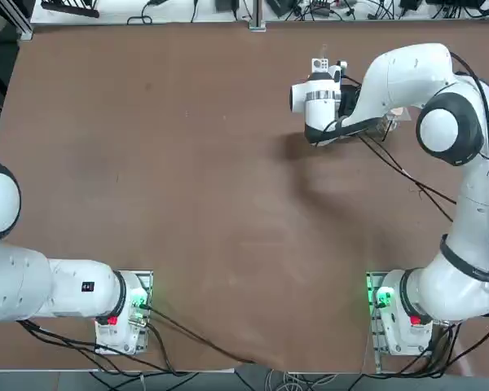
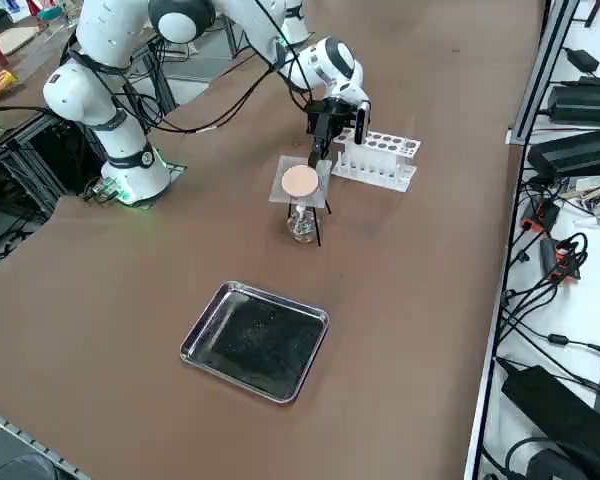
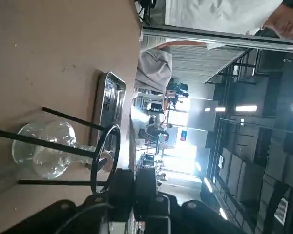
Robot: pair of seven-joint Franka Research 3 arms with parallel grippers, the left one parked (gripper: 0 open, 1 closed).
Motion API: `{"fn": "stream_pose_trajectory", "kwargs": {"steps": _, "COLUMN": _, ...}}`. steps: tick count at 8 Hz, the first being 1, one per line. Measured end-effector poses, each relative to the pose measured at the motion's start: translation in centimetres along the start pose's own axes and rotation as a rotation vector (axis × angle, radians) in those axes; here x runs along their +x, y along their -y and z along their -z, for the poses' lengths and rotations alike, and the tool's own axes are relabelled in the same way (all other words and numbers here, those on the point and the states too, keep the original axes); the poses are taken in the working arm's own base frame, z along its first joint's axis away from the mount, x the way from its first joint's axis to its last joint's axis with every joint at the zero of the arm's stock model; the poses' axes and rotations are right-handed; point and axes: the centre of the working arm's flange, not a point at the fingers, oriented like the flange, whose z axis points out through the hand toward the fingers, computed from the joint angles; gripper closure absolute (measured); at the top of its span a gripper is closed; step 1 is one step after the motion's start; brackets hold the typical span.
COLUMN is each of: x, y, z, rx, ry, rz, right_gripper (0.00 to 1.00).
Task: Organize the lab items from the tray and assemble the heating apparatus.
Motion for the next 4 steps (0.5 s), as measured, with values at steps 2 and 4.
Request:
{"fn": "stream_pose_trajectory", "kwargs": {"steps": 2, "x": 0.15, "y": 0.15, "z": 0.01, "rx": 0.003, "ry": 0.002, "rz": -0.010, "right_gripper": 0.89}}
{"fn": "stream_pose_trajectory", "kwargs": {"steps": 4, "x": 0.14, "y": 0.55, "z": -0.05, "rx": 0.003, "ry": 0.004, "rz": -0.009, "right_gripper": 0.82}}
